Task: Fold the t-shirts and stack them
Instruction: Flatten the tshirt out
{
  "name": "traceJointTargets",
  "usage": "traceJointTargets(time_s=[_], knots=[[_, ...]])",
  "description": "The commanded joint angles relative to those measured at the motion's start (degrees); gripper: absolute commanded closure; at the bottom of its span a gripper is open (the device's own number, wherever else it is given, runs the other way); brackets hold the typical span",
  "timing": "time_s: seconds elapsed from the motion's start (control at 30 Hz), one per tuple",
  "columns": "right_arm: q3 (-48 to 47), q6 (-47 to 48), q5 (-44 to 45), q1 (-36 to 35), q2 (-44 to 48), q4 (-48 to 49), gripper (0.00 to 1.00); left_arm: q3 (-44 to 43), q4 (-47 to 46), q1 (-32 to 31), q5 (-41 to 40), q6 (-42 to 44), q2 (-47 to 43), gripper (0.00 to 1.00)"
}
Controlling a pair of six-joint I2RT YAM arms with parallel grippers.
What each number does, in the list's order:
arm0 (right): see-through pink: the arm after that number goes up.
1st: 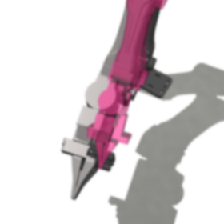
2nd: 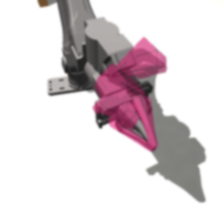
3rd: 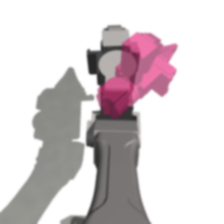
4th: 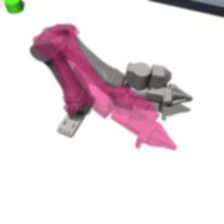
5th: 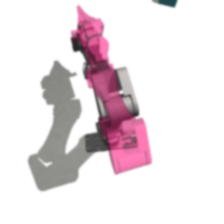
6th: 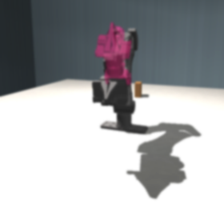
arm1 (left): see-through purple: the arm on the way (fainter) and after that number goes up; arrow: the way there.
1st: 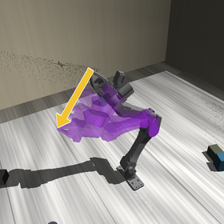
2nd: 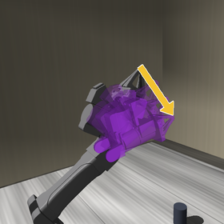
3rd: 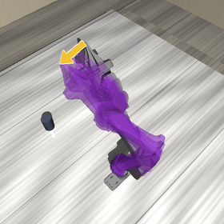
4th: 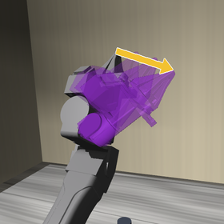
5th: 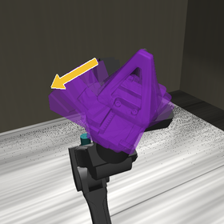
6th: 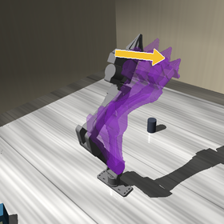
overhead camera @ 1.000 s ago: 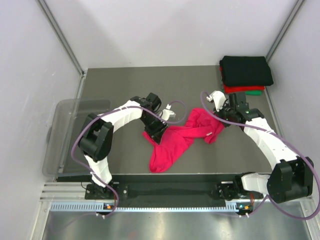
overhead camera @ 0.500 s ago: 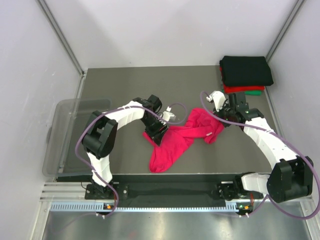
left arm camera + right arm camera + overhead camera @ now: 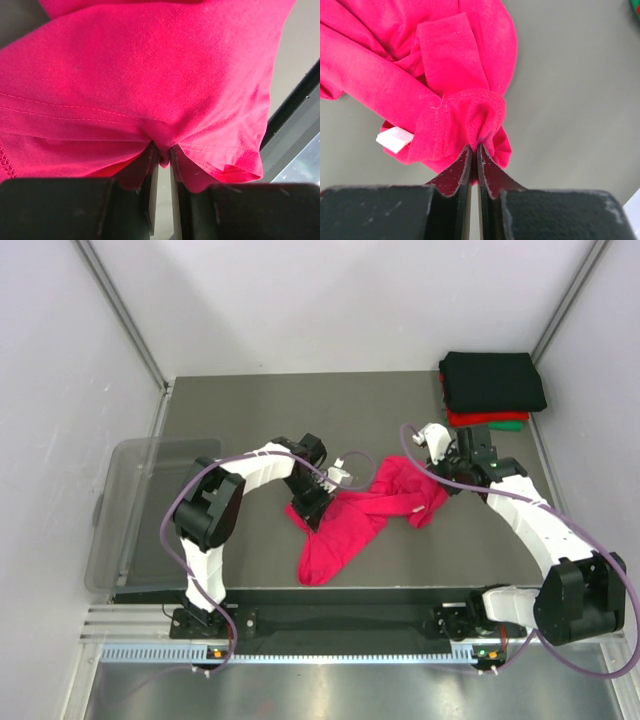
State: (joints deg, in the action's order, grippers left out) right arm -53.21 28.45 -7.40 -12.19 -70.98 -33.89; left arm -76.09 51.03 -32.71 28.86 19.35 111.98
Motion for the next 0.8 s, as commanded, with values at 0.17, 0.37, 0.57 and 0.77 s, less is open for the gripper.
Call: traceJointTargets(time_s=[0.17,0.37,0.57,0.77], knots=[[-0.14,-0.5,-0.95,0.85,0.4,1.63,0.95,-2.65,-0.31,-0.07,0.23,-0.46,-3.26,0.78],[-0.31,-0.76,-1.21,0.85,0.23,1.63,0.95,-3.01,-0.14,-0.08,0.23,-0.63,-4.14,0.77],[-0.23,-0.85,-1.3,0.85,-0.03,1.63,0.95,-3.09,0.04,-0.07,0.32,-0.63,-4.41,0.77],[-0.14,-0.94,-1.57,0.94,-0.39,1.72,0.95,-3.45,0.13,-0.16,-0.3,-0.9,-5.11,0.76]])
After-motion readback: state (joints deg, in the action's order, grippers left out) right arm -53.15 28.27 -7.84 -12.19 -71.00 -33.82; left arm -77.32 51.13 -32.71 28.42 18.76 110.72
